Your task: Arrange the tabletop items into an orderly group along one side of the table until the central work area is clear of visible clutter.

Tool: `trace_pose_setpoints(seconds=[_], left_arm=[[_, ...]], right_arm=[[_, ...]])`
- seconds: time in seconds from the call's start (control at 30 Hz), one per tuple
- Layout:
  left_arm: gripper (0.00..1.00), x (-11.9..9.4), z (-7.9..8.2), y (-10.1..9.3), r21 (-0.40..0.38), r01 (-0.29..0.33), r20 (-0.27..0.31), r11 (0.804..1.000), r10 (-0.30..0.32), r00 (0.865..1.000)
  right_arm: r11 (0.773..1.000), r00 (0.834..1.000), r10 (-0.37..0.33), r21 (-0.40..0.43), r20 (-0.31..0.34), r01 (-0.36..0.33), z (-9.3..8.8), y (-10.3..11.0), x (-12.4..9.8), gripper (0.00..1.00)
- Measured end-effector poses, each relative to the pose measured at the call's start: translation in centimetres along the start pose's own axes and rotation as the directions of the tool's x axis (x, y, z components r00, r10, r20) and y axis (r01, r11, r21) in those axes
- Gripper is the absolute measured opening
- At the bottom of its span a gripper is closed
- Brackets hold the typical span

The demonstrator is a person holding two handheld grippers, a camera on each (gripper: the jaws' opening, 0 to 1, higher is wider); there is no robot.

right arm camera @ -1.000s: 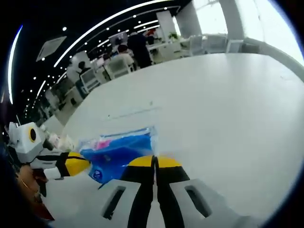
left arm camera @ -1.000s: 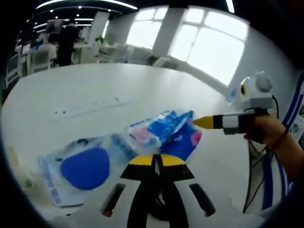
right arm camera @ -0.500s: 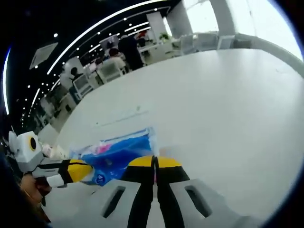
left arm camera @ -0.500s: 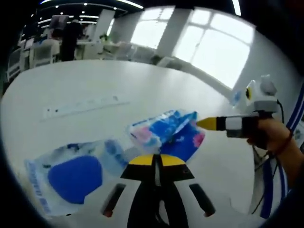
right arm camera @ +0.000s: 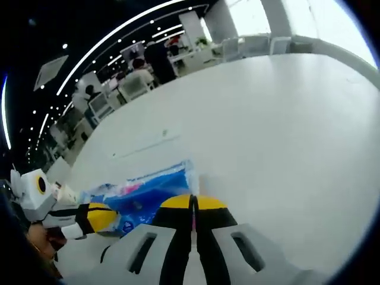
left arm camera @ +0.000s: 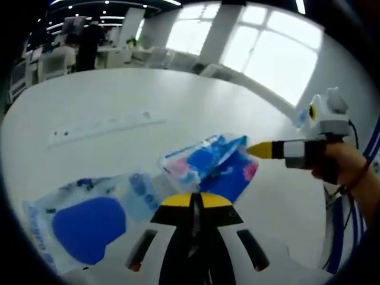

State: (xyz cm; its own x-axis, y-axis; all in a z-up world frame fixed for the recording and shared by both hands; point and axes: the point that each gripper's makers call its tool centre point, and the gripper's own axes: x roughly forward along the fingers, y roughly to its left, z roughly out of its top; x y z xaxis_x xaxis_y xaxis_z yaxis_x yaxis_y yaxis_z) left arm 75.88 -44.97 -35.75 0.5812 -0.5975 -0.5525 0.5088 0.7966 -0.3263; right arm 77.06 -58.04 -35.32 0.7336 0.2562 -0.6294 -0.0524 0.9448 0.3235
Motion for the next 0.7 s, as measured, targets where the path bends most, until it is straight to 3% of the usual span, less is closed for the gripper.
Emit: trace_pose_setpoints(seconds=[0.13,0.27,0.7], left_arm=[[0.00,0.7,-0.3,0.1,-0.006,0.011,-0.011,1.000,-0.011,1.000],[0.00,1.1,-0.9,0.4,0.023,-0.007,-0.034,1.000,0.008,0.999],[0.01,1.5,-0.8,0.6,0.080,-0.046,-0.021,0.996,0.048,0.999]], right_arm=[[1.000,1.000,-0.010,0.015,-0.015,0.010,-0.5,-0.5,0.5,0.01],[0.996,1.000,0.004,0.087,-0.011,-0.003,-0.5,-0.5,0.8,0.01],[0.999,0.999,-0.006,0.043,-0.034,0.008,-1.2,-0.9,1.5,0.02]])
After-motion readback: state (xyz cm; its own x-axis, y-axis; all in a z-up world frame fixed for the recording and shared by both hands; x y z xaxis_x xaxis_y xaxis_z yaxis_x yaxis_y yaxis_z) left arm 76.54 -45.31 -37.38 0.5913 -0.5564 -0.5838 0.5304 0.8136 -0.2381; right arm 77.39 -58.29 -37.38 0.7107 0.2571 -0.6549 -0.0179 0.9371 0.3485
